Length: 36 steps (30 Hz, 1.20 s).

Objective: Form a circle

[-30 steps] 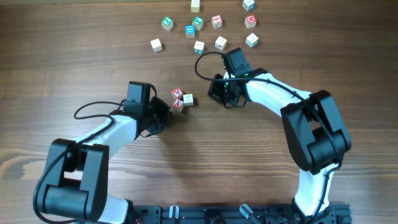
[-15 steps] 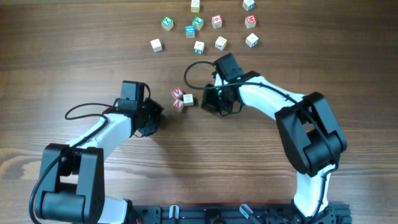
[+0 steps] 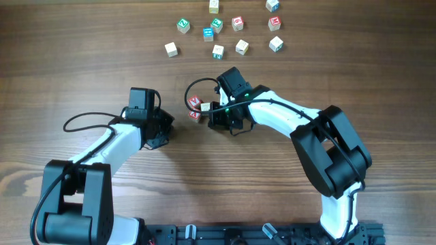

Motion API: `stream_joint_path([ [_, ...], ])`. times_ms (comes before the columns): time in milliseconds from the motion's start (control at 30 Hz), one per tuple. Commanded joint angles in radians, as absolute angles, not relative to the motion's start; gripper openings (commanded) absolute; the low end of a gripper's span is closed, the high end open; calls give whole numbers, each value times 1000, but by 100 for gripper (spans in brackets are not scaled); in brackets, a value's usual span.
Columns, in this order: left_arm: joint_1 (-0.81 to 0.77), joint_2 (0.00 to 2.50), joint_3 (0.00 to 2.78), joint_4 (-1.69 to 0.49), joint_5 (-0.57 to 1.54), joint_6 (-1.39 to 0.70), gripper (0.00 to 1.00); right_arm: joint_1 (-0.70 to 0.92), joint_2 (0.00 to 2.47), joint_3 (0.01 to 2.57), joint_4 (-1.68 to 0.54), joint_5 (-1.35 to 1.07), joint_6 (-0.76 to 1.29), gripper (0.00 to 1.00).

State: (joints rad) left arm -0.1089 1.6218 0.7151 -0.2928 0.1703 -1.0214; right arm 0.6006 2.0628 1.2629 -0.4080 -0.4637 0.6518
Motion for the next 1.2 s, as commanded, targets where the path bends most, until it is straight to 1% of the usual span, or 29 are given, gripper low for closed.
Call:
stream_joint_path([
  [0,-93,1670,672,-330,51,-998,4,603,2083,1253,-385,-473,632,4],
  [367,-93,1670,672,-330,50,-998,4,603,2083,1253,-330,-473,632,5],
  [1167,-93,1670,672,-330,51,-998,4,603,2083,1253,-300,-472,632,4],
])
